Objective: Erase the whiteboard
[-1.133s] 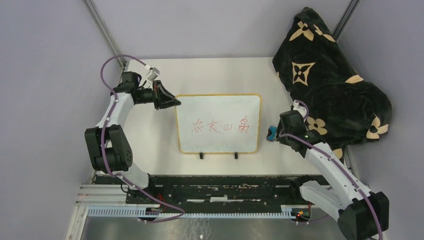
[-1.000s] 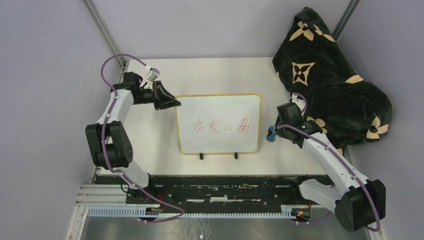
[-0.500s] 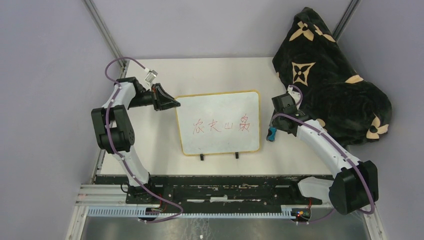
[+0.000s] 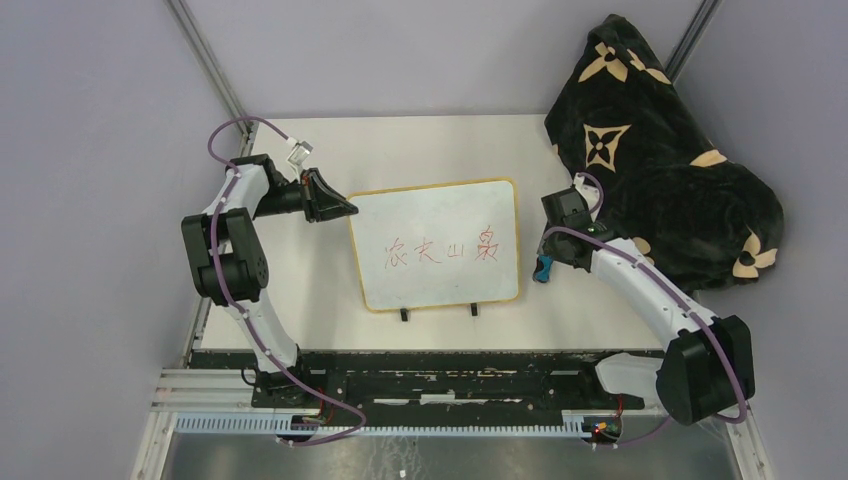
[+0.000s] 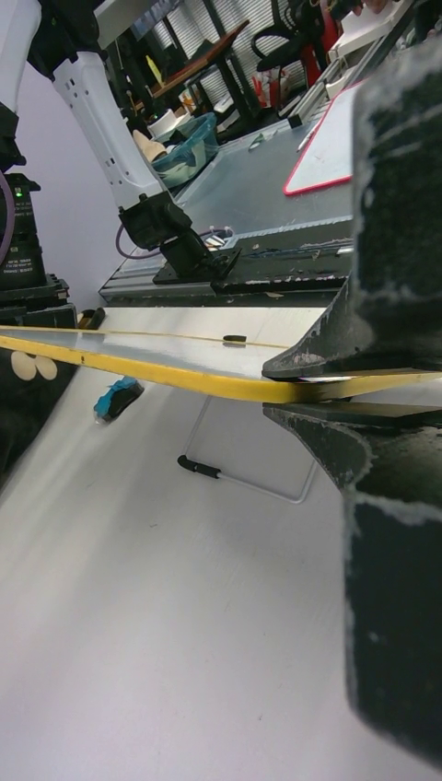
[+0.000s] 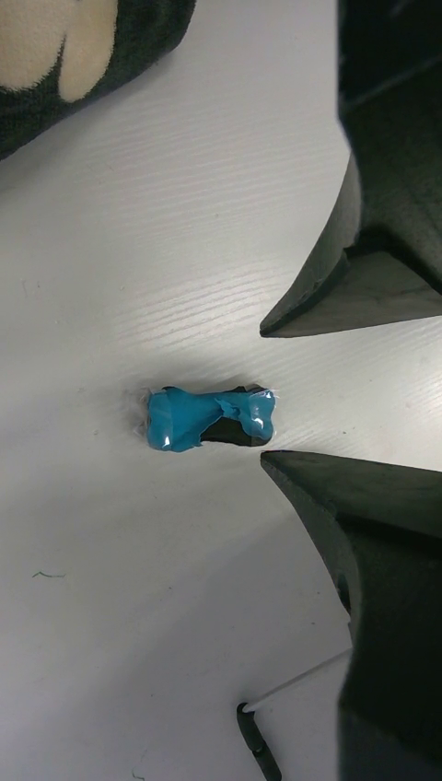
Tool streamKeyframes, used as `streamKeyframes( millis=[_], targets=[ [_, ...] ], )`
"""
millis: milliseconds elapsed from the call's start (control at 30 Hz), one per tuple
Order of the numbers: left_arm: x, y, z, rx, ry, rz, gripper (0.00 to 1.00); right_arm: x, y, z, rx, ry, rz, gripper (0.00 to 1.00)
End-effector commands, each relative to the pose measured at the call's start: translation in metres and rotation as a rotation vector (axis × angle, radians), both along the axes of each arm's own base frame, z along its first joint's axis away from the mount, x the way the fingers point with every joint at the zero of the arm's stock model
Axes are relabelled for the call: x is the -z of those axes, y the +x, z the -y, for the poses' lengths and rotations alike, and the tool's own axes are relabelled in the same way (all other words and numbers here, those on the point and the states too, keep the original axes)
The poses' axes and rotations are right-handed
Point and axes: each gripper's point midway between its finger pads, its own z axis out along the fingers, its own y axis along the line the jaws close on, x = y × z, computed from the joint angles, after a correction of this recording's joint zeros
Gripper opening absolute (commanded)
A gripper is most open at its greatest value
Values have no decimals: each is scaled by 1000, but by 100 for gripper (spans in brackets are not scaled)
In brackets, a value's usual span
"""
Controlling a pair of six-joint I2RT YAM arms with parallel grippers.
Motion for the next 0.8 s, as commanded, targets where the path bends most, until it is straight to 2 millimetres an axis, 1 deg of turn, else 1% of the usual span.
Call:
streamKeyframes(
  millis=[0,233,367,567,667,767],
  targets=[
    [19,-5,-6,47,128,62,3,-3,8,2,30,2,34,57],
    [12,-4,-6,43,125,52,3,-6,3,17,88,-51,53,57],
    [6,-3,-6,41,129,60,3,-1,5,20,98,-51,40,57],
    [3,-4,-6,41,135,68,3,20,15,14,70,-23,-42,56],
    [5,-4,-6,42,134,62,3,34,20,6,43,-3,-86,54],
    [6,-4,-6,43,134,57,3,40,24,0,28,23,-96,54]
  ],
)
